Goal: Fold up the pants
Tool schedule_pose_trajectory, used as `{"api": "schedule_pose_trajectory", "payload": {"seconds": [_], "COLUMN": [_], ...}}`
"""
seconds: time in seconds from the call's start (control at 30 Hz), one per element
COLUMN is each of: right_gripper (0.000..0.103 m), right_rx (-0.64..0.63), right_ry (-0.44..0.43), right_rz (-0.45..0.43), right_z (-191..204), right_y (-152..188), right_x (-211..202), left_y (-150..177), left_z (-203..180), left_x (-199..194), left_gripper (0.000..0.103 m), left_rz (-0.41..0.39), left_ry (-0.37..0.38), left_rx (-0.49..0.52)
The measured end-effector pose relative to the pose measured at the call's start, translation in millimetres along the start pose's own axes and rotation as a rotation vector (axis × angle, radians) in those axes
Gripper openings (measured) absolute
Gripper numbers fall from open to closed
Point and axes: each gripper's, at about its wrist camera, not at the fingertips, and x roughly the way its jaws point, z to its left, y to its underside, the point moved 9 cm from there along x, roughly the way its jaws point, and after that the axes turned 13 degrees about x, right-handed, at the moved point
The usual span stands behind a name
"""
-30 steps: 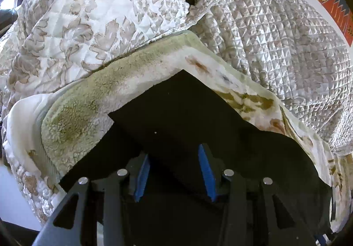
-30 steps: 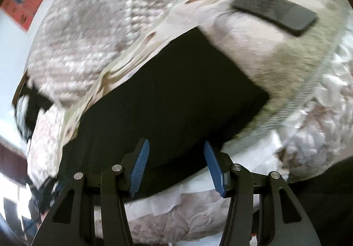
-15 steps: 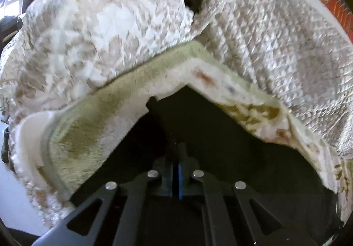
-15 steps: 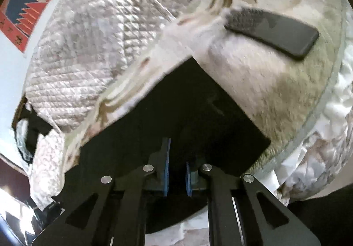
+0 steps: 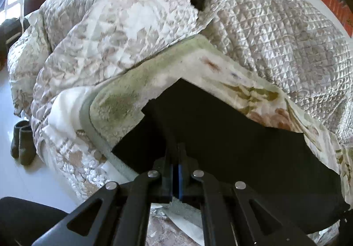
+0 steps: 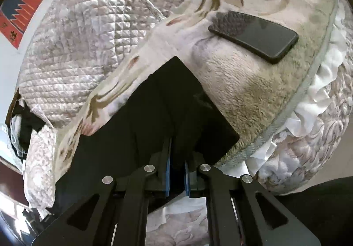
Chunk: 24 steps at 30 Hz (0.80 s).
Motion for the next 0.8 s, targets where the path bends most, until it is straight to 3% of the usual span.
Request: {"api": "schedule_pose_trajectory", "payload": {"seconds": [0.17,0.23,0.3,0.4,0.47,0.63,0.7,0.8], "right_gripper": [0.009,0.019,0.024,0.025,0.025,0.025,0.025,0.025], "right_rx": [0.024,0.005,0.004,-0.034,-0.089,-0.219,-0.304,-0.395], "right_ry": [0.043,0.060,0.098,0.153,0.167,0.140,0.143,0.146], "right_rz": [0.028,0.009,-0.042,-0.163,-0.223,-0.214,-0.112,-0.040], "right_z": [-12.6,-9.4,-11.9,-11.3,-1.7,30.7,43.1,58.4], "right_y": [6.9,5.3,-1.4,-16.7,-24.4,-25.0,-18.6,-14.0], "right_x": [12.6,3.8,-11.1,-34.8,-42.3,-22.2,7.1,34.7], "left_y": [12.5,10.5,8.1,-2.1,-13.5,-38.7,-43.4,-47.5], "left_z": [3.2,7.5,16.4,29.7,26.3,-14.6,-37.5,-71.5], "left_x": [10.4,4.1,-3.0,-14.5,-19.2,-11.1,0.0,21.7], "left_gripper": [0.006,0.009,0.011,0.015,0.015,0.031,0.032,0.032], "left_rz": [0.063,0.062,0.055,0.025,-0.009,-0.041,-0.021,0.033], "left_ry": [-0.019,-0.059,-0.079,-0.161,-0.170,-0.074,-0.005,0.072], "left_rx": [0.010,0.020,-0.010,-0.029,-0.011,0.055,0.101,0.191]}}
